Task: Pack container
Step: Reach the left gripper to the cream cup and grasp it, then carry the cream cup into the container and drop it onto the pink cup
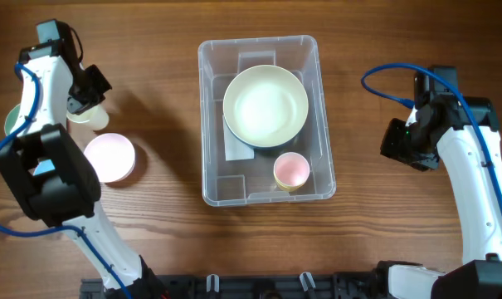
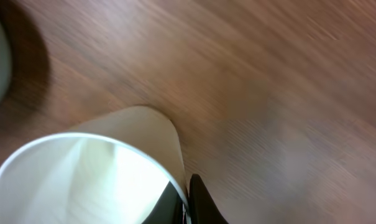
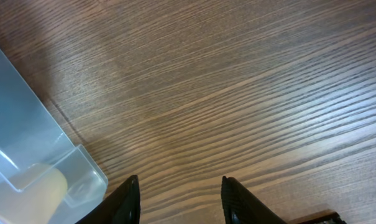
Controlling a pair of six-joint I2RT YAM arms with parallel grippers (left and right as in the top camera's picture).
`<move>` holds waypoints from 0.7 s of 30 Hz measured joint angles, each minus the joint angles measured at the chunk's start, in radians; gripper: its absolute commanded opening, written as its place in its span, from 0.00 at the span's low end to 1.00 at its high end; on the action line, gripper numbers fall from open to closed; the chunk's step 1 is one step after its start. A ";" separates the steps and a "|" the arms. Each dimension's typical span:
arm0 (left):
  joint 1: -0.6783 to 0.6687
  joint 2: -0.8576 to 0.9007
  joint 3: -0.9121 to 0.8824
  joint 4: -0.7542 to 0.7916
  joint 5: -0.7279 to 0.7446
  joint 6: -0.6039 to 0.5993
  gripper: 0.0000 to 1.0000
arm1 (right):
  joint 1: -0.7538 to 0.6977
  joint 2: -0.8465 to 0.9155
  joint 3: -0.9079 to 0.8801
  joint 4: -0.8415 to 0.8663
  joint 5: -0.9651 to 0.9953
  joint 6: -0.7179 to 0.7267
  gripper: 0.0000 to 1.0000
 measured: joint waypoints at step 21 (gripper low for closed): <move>-1.039 -0.514 0.061 -0.264 0.160 0.030 0.04 | -0.305 -0.112 0.001 0.022 -0.079 -0.030 0.43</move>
